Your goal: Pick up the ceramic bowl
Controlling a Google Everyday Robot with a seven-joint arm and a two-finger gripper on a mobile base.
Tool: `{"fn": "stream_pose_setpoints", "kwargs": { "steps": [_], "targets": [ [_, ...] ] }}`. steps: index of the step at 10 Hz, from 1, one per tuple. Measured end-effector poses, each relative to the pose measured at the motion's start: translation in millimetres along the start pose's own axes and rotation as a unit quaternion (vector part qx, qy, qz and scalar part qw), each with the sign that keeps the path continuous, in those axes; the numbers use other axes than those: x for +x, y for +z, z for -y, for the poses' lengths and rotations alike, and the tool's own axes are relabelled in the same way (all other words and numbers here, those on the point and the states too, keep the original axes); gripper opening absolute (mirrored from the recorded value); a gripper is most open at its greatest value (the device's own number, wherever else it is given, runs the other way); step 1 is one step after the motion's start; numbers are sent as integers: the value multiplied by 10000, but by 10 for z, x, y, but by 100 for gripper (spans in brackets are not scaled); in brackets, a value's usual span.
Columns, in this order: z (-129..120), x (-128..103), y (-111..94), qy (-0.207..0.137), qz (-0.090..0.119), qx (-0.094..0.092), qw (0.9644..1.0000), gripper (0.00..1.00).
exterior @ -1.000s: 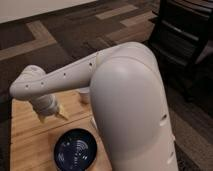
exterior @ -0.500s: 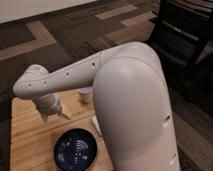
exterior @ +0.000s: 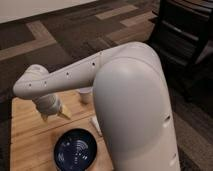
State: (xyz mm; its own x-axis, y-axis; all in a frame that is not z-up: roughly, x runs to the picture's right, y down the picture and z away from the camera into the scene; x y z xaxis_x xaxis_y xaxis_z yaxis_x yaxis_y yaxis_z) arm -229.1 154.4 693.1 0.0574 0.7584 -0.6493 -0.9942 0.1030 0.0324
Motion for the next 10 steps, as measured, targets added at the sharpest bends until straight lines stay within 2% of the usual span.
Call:
{"fn": "stream_pose_setpoints", "kwargs": {
  "steps": [4, 5, 6, 8, 9, 10],
  "targets": [
    [-6, 3, 0, -6, -1, 0, 10000, 65],
    [-6, 3, 0, -5, -2, 0, 10000, 62],
    [-6, 4, 0, -5, -2, 0, 10000, 52],
    [-1, 2, 0, 0, -2, 0, 10000, 25],
    [-1, 2, 0, 0, -2, -1, 10000, 15],
    [0, 2, 1, 0, -3, 0, 10000, 10]
  ]
}}
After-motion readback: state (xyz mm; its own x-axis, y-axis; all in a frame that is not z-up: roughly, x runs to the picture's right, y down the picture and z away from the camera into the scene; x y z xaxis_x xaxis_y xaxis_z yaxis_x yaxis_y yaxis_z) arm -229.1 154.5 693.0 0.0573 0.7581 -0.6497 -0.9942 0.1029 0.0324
